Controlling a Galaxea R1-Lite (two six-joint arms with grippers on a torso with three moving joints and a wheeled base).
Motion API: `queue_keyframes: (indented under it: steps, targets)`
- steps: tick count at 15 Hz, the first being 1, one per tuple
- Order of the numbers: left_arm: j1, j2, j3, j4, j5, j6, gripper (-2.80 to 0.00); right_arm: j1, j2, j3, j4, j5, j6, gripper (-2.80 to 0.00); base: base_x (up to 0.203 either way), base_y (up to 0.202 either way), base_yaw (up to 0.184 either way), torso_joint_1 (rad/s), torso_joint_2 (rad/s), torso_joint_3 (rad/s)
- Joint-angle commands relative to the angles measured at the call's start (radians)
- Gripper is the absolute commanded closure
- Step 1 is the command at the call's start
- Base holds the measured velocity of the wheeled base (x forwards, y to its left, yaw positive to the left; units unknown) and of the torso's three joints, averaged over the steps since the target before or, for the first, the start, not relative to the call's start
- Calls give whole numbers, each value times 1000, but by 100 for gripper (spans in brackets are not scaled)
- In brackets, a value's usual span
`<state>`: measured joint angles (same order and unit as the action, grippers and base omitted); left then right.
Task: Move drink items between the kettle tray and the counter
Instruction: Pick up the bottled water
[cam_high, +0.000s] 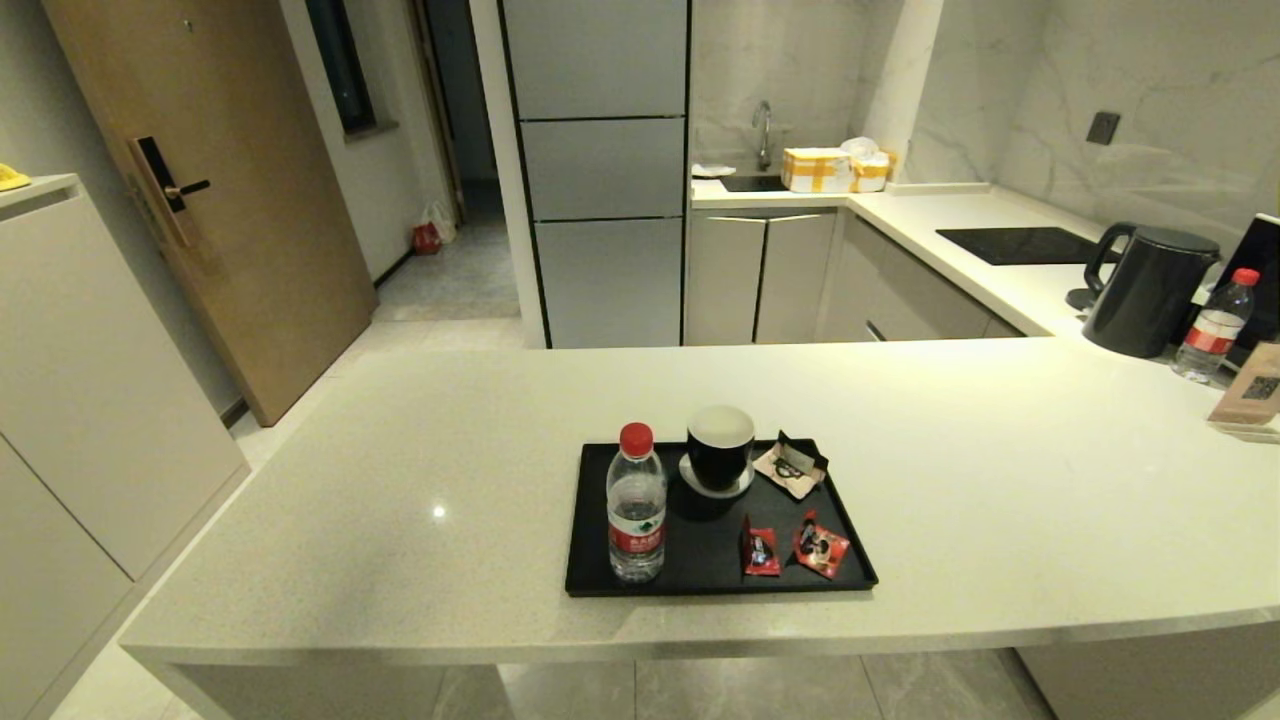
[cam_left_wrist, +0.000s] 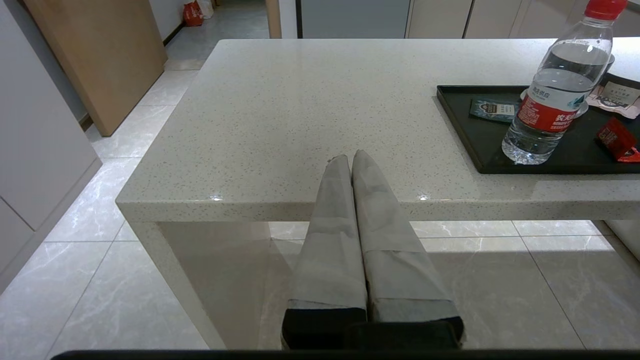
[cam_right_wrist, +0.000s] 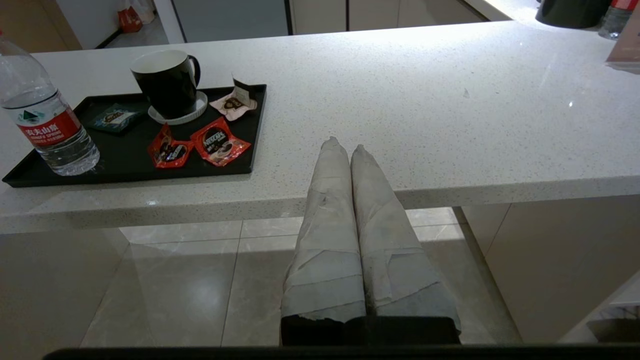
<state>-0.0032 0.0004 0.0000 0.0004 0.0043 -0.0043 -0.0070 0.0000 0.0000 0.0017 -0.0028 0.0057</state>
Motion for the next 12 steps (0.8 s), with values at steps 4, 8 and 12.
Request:
queue_keyframes:
  steps: [4,8,12]
  targets:
    - [0,0,0,0,0,0,0,-1,0,2,0,0,0,0,0,0,0,0,0,0]
    - [0,0,0,0,0,0,0,-1,0,2,0,0,0,0,0,0,0,0,0,0]
    - [0,0,0,0,0,0,0,-1,0,3,0,0,0,0,0,0,0,54,-61,7]
